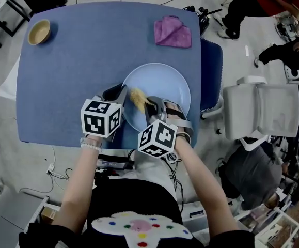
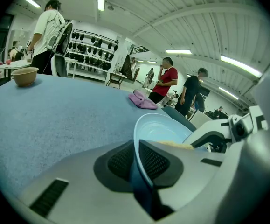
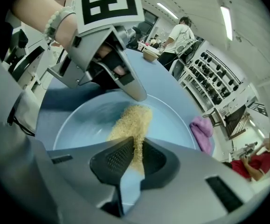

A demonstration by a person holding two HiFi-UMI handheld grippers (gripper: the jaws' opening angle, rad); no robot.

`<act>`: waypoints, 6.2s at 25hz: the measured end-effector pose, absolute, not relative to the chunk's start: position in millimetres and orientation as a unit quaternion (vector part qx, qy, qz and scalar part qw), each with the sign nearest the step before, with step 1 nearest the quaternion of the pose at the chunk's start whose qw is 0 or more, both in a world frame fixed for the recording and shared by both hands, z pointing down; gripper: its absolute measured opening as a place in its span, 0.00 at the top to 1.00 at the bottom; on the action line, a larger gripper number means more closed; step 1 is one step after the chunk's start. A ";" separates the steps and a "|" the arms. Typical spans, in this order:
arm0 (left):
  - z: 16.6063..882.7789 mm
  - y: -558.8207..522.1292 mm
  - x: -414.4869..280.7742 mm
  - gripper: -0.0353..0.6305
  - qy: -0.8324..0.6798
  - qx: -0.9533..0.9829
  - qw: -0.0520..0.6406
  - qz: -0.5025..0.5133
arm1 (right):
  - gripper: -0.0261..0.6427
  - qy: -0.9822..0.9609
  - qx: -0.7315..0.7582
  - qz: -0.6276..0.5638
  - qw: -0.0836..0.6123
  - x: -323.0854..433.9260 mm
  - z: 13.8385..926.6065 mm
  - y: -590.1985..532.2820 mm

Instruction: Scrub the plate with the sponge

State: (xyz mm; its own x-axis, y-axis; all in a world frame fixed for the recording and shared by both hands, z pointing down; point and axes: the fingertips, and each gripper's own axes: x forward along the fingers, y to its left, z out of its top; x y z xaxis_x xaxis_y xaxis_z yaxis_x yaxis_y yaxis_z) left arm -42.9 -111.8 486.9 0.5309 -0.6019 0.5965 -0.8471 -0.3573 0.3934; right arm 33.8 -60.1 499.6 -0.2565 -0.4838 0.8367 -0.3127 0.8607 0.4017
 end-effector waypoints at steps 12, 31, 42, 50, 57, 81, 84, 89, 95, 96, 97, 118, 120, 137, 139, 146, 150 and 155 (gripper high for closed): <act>487.4 -111.5 -43.2 0.88 -0.450 0.804 0.345 0.178 | 0.90 -0.802 0.190 -0.069 0.563 37.3 500.9 -8.3; 487.1 -111.4 -41.7 0.88 -0.450 0.805 0.343 0.179 | 0.90 -0.766 0.269 -0.059 0.581 90.5 503.0 -70.2; 486.1 -109.6 -42.2 0.88 -0.451 0.805 0.342 0.181 | 0.90 -0.731 0.317 -0.068 0.601 127.6 502.5 -117.6; 485.6 -109.3 -42.2 0.88 -0.450 0.805 0.342 0.180 | 0.90 -0.711 0.322 -0.091 0.619 138.9 501.5 -124.5; 486.5 -109.5 -43.2 0.88 -0.449 0.805 0.343 0.180 | 0.90 -0.695 0.316 -0.098 0.639 146.3 502.8 -108.0; 486.5 -111.0 -41.7 0.88 -0.447 0.806 0.346 0.179 | 0.90 -0.729 0.252 0.014 0.636 103.8 503.7 2.0; 486.1 -110.2 -42.1 0.88 -0.446 0.806 0.345 0.179 | 0.90 -0.743 0.245 0.031 0.622 85.5 503.6 11.3; 485.9 -108.0 -43.2 0.88 -0.445 0.808 0.341 0.181 | 0.90 -0.759 0.232 0.029 0.608 57.3 504.0 18.3; 485.3 -110.6 -43.8 0.88 -0.444 0.809 0.340 0.183 | 0.90 -0.762 0.224 0.016 0.607 51.2 503.0 17.2; 485.6 -110.6 -43.6 0.88 -0.444 0.809 0.340 0.183 | 0.90 -0.761 0.224 0.017 0.609 54.4 503.2 17.5; 485.9 -110.6 -43.3 0.88 -0.444 0.809 0.340 0.184 | 0.90 -0.759 0.225 0.018 0.611 58.7 503.5 17.7; 487.5 -111.1 -43.8 0.89 -0.450 0.807 0.332 0.188 | 0.90 -0.656 0.301 -0.118 0.682 150.7 504.1 -57.7; 486.7 -110.7 -43.8 0.89 -0.452 0.807 0.330 0.188 | 0.90 -0.652 0.318 -0.119 0.678 152.8 503.6 -67.0; 478.0 -107.9 -45.3 0.88 -0.458 0.814 0.288 0.213 | 0.90 -0.709 0.498 0.017 0.499 159.6 475.0 -108.1; 468.3 -106.7 -48.6 0.88 -0.460 0.818 0.271 0.214 | 0.90 -0.723 0.516 0.041 0.458 156.9 463.9 -105.6; 418.8 -94.6 -43.1 0.92 -0.455 0.841 0.206 0.207 | 0.90 -0.761 0.556 0.110 0.314 148.1 417.0 -92.9; 393.5 -82.8 -37.5 0.93 -0.445 0.855 0.181 0.197 | 0.90 -0.774 0.557 0.107 0.281 148.0 394.5 -82.6; 360.5 -71.3 -36.5 0.93 -0.444 0.864 0.157 0.178 | 0.90 -0.786 0.556 0.103 0.249 145.9 368.8 -64.1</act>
